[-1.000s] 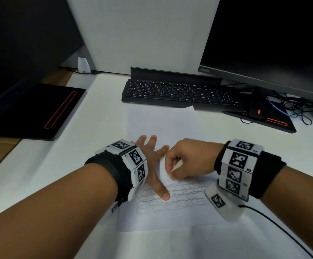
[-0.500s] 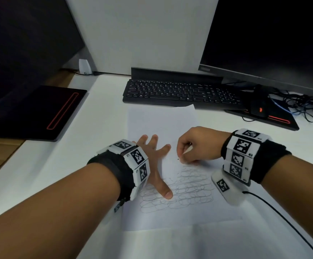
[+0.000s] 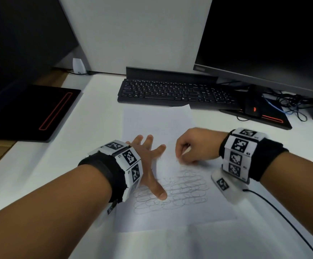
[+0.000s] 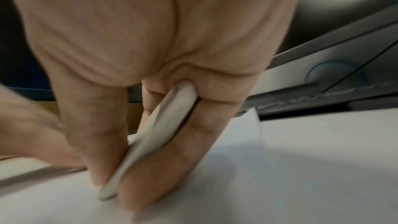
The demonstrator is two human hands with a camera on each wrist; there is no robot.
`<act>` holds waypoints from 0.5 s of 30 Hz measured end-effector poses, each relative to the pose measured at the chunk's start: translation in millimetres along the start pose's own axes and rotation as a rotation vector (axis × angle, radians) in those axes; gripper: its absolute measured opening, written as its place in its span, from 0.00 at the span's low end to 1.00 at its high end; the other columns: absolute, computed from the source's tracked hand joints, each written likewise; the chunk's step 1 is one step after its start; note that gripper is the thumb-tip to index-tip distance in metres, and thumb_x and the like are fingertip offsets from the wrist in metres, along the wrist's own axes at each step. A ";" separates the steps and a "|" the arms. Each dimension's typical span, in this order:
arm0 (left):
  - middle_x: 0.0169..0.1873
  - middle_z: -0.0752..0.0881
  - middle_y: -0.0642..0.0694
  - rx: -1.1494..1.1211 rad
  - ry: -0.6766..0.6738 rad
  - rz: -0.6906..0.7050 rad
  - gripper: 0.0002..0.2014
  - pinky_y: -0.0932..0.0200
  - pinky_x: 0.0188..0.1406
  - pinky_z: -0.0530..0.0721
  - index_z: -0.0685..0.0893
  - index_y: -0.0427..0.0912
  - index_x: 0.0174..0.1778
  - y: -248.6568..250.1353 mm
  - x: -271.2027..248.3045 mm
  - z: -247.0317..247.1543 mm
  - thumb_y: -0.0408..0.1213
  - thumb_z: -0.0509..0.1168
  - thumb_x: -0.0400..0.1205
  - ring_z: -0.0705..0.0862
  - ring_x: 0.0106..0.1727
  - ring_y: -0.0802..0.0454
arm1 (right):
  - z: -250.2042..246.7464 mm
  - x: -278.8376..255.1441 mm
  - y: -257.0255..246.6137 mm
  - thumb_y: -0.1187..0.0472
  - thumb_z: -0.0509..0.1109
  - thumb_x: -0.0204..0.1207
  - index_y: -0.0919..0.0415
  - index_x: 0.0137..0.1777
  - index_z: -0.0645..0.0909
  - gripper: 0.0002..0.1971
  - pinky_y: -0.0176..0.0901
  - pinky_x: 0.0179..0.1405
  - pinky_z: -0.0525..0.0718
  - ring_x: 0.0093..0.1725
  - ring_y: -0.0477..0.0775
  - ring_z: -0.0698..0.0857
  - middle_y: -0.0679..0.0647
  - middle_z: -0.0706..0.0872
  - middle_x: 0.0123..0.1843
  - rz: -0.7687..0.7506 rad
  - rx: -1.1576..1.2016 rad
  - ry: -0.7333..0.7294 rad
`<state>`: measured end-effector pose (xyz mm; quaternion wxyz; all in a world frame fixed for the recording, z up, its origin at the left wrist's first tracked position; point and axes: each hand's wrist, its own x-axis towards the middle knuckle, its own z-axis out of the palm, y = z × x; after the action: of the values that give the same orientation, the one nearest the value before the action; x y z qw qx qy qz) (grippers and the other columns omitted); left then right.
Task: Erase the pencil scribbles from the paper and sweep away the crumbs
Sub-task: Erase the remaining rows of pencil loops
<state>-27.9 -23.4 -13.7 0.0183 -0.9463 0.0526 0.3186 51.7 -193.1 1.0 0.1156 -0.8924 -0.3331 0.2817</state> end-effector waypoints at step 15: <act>0.84 0.29 0.46 -0.004 -0.003 0.007 0.66 0.33 0.83 0.44 0.31 0.62 0.83 -1.4 1.1 0.2 0.73 0.72 0.63 0.31 0.84 0.40 | 12.8 -7.0 -7.6 0.61 0.76 0.73 0.55 0.44 0.87 0.02 0.40 0.49 0.88 0.35 0.48 0.89 0.48 0.91 0.33 -0.046 0.075 -0.130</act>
<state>-26.9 -22.1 -14.6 0.0152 -0.9457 0.0551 0.3200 36.0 -191.7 -3.4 0.1338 -0.8592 -0.3496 0.3487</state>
